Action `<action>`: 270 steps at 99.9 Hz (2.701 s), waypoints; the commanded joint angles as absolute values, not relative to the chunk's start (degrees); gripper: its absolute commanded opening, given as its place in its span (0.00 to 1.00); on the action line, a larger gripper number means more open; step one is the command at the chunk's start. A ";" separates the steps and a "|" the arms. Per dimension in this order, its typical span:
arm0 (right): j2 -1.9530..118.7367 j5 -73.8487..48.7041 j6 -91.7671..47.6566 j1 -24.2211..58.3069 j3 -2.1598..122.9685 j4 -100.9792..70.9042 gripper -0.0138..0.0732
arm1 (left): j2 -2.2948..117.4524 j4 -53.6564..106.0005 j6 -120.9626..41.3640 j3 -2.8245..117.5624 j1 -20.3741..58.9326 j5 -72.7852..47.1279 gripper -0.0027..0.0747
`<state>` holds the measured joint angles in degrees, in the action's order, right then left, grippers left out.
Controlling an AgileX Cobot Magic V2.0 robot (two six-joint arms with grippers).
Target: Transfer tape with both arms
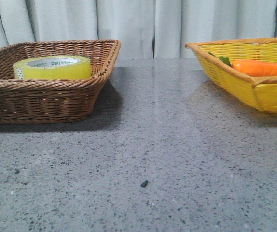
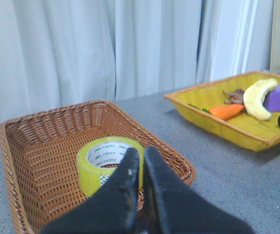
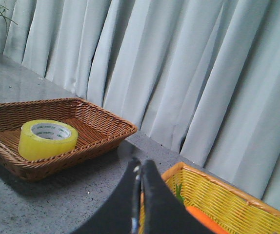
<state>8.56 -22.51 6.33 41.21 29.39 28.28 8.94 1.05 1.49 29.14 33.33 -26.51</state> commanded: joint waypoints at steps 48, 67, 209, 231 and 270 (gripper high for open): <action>6.02 -15.92 6.50 40.63 26.93 29.23 0.07 | -1.10 5.45 1.86 18.39 33.32 -21.74 0.01; 6.02 -15.92 6.50 40.63 26.93 29.23 0.07 | -1.10 5.45 1.86 16.59 33.32 -21.63 0.01; 6.02 -15.92 6.50 40.63 26.93 29.23 0.07 | -2.10 4.56 2.00 -0.71 7.33 -16.50 0.01; 6.02 -15.92 6.50 40.63 26.93 29.23 0.07 | -2.10 4.56 2.00 -0.71 7.33 -16.50 0.01; 6.02 -15.92 6.50 40.63 26.93 29.23 0.07 | -2.10 4.56 2.00 -0.71 7.33 -16.50 0.01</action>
